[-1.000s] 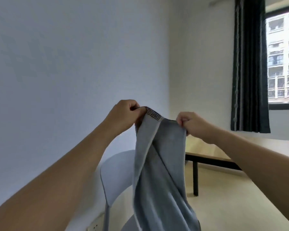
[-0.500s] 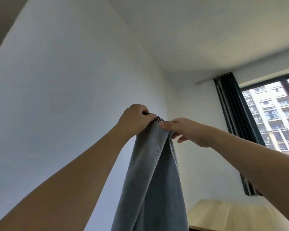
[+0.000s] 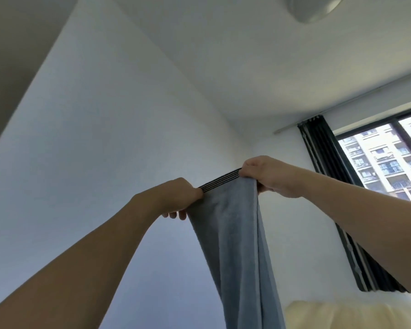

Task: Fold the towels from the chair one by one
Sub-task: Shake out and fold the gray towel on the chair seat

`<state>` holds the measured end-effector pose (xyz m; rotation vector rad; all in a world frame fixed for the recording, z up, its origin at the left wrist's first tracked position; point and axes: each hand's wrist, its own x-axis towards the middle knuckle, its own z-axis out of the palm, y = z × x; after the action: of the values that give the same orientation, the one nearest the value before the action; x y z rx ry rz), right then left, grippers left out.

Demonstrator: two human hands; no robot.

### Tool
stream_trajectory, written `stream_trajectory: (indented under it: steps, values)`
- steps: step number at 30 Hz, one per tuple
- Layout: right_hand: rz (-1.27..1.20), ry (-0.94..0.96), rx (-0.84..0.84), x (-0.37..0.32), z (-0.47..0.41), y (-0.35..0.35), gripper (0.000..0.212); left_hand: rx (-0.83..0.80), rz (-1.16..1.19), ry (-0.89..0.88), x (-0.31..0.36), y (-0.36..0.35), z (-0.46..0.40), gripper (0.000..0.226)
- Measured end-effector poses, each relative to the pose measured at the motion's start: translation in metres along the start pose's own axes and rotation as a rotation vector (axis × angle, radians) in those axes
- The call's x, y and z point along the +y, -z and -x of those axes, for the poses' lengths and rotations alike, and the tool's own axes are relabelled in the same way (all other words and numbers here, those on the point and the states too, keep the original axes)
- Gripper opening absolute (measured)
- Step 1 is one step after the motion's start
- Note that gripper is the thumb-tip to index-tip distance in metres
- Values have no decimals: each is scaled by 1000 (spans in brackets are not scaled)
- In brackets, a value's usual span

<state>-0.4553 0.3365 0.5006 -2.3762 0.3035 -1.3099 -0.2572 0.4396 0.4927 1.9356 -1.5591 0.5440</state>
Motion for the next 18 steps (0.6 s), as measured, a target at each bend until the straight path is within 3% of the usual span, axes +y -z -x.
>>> stream_trajectory:
  steps: [3,6,9,12,18]
  values:
    - [-28,-2,-53,4,9,12,18,264,-152,-114,3,2,-2,36]
    - [-119,30,-37,4,14,25,20,398,27,-241,11,6,1,43]
    - [-343,23,-24,-3,15,41,21,406,377,-348,20,16,8,33]
    - [-457,-31,-118,-10,14,55,22,355,716,-349,26,24,6,25]
    - [-207,-175,-199,2,-3,55,31,264,1101,-160,25,2,-17,7]
